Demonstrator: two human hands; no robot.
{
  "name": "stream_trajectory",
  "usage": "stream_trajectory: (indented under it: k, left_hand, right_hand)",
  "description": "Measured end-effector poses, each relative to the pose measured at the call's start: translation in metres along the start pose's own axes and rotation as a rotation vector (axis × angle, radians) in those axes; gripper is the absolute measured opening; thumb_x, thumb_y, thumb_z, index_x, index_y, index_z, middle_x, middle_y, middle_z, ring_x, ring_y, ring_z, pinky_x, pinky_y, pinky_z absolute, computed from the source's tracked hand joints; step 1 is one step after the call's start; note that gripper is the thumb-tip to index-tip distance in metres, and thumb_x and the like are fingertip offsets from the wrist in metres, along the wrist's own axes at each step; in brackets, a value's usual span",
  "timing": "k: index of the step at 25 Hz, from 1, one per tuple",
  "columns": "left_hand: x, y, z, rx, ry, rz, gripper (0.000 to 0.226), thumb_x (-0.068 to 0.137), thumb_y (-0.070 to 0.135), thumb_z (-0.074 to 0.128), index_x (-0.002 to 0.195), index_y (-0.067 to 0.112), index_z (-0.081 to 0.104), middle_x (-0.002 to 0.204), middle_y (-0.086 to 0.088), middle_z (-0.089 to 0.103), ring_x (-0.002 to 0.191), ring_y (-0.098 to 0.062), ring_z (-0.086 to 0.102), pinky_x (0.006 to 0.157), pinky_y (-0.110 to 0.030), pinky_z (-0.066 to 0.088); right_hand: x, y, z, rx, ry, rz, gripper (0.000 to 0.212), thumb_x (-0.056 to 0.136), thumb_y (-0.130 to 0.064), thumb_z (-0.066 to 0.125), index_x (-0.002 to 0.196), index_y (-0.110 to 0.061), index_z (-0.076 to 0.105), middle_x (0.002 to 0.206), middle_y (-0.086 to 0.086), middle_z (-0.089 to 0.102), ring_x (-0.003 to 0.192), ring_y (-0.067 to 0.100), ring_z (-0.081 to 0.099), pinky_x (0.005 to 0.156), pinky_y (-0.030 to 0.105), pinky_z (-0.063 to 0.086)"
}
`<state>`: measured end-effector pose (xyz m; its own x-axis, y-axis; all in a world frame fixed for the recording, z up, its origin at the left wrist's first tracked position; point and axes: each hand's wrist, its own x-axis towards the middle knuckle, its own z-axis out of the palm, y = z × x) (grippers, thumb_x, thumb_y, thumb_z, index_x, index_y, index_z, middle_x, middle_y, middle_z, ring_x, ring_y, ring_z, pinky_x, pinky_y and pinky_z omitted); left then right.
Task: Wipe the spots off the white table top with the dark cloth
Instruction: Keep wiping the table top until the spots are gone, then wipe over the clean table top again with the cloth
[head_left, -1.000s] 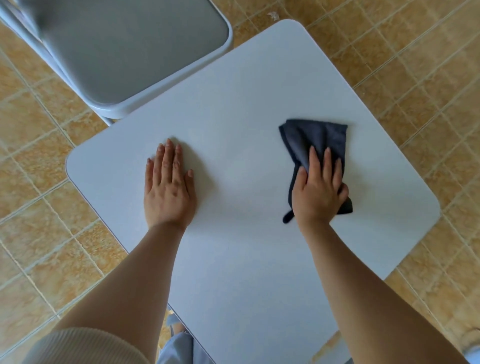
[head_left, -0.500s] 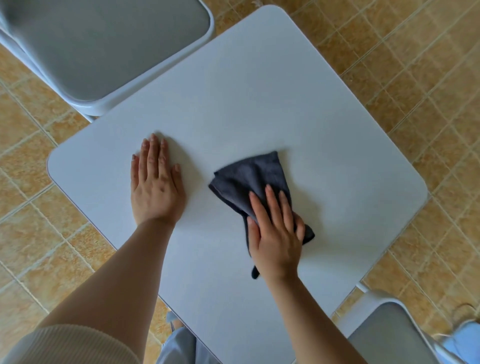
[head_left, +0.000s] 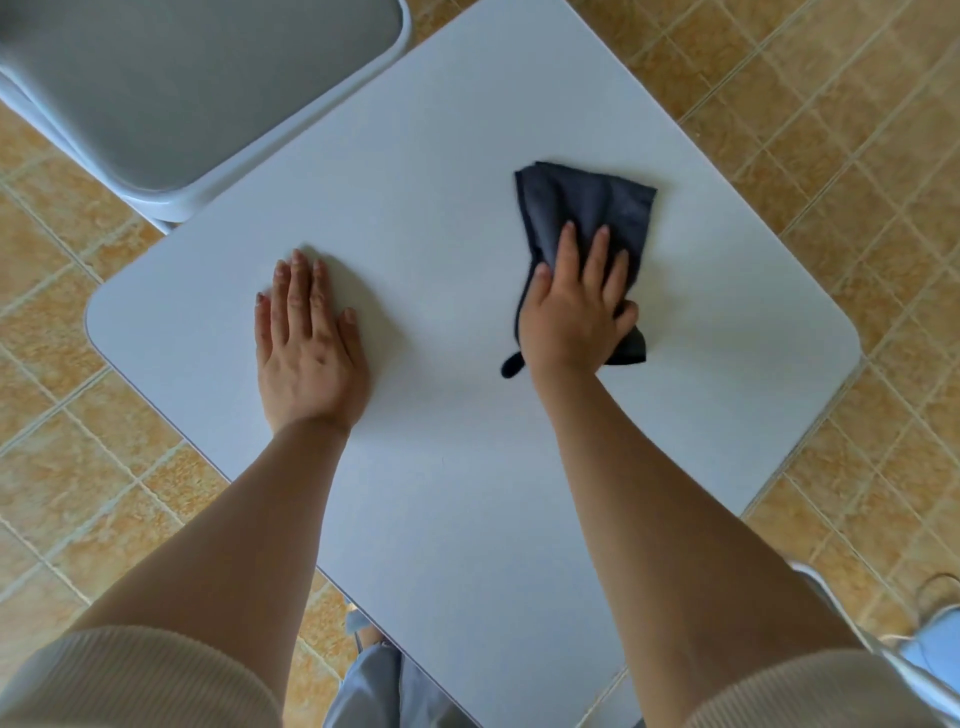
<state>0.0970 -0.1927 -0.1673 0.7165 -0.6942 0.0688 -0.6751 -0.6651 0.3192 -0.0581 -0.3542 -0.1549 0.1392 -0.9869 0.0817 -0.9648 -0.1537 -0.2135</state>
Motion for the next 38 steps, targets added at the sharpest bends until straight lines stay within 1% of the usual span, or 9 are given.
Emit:
stream_trajectory:
  k: [3,7,12,16,20,24,29,33,38]
  left_hand:
    - [-0.001,0.000,0.000,0.009,0.014,0.011,0.054,0.103,0.027,0.028,0.152,0.005,0.022,0.160,-0.011,0.020,0.149,-0.023,0.012,0.121,-0.034,0.002]
    - [0.000,-0.001,0.000,-0.001,0.013,0.014,0.054,0.103,0.028,0.026,0.153,0.007,0.021,0.160,-0.009,0.019,0.149,-0.022,0.012,0.121,-0.035,0.002]
    - [0.001,-0.003,0.000,-0.019,-0.004,0.012,0.056,0.102,0.028,0.029,0.153,0.008,0.021,0.161,-0.009,0.018,0.149,-0.022,0.011,0.121,-0.035,0.002]
    - [-0.010,0.014,-0.008,-0.010,-0.074,0.058,0.058,0.102,0.031,0.028,0.153,0.005,0.018,0.162,-0.010,0.014,0.150,-0.023,0.007,0.121,-0.037,-0.001]
    - [-0.049,0.079,0.004,-0.105,-0.116,0.201,0.061,0.101,0.038,0.018,0.152,0.005,0.019,0.161,-0.010,0.016,0.149,-0.022,0.010,0.122,-0.036,0.000]
    - [-0.067,0.103,0.017,-0.087,-0.148,0.218,0.060,0.101,0.038,0.016,0.153,0.008,0.020,0.161,-0.007,0.015,0.149,-0.019,0.009,0.122,-0.036,-0.001]
    - [-0.068,0.101,0.021,-0.025,-0.118,0.241,0.056,0.103,0.031,0.029,0.153,0.007,0.020,0.161,-0.008,0.016,0.149,-0.021,0.010,0.122,-0.037,0.001]
    - [-0.066,0.101,0.023,-0.017,-0.112,0.232,0.056,0.103,0.029,0.030,0.153,0.006,0.021,0.161,-0.009,0.017,0.149,-0.022,0.012,0.122,-0.037,0.001]
    - [-0.067,0.102,0.022,-0.007,-0.113,0.233,0.056,0.103,0.030,0.026,0.153,0.006,0.021,0.161,-0.009,0.017,0.149,-0.022,0.012,0.122,-0.038,0.002]
  right_hand:
    - [-0.044,0.000,-0.001,0.007,0.079,-0.246,0.041,0.101,-0.040,0.046,0.140,-0.033,0.054,0.152,0.001,0.048,0.140,0.026,0.046,0.096,0.046,0.040]
    - [-0.110,0.058,-0.028,-0.011,0.013,-0.440,0.039,0.105,-0.037,0.041,0.141,-0.034,0.053,0.154,-0.003,0.045,0.142,0.023,0.044,0.096,0.044,0.040]
    - [-0.116,0.134,-0.050,-0.126,-0.009,-0.195,0.039,0.105,-0.035,0.043,0.143,-0.033,0.049,0.156,-0.004,0.043,0.142,0.022,0.042,0.097,0.044,0.041]
    - [-0.100,0.096,-0.039,0.005,0.004,0.094,0.042,0.102,-0.035,0.043,0.143,-0.033,0.049,0.156,-0.001,0.043,0.143,0.026,0.041,0.096,0.049,0.041]
    - [-0.130,0.086,-0.036,-0.037,0.025,-0.035,0.041,0.104,-0.037,0.042,0.145,-0.034,0.048,0.157,-0.002,0.041,0.143,0.023,0.041,0.098,0.046,0.039]
    - [-0.167,0.142,-0.054,-0.078,0.012,-0.160,0.039,0.106,-0.037,0.041,0.144,-0.033,0.050,0.156,-0.004,0.043,0.142,0.020,0.044,0.096,0.044,0.043]
    - [-0.128,0.191,-0.065,-0.155,-0.027,0.110,0.043,0.105,-0.035,0.037,0.147,-0.031,0.044,0.158,-0.002,0.040,0.144,0.024,0.039,0.097,0.047,0.040]
    - [-0.040,0.159,-0.055,-0.042,-0.070,0.332,0.049,0.106,-0.036,0.034,0.154,-0.029,0.033,0.164,0.003,0.026,0.150,0.029,0.024,0.106,0.053,0.033]
    - [-0.045,0.101,-0.035,-0.054,0.014,0.073,0.044,0.102,-0.038,0.042,0.145,-0.031,0.049,0.156,0.002,0.042,0.142,0.028,0.041,0.097,0.049,0.039]
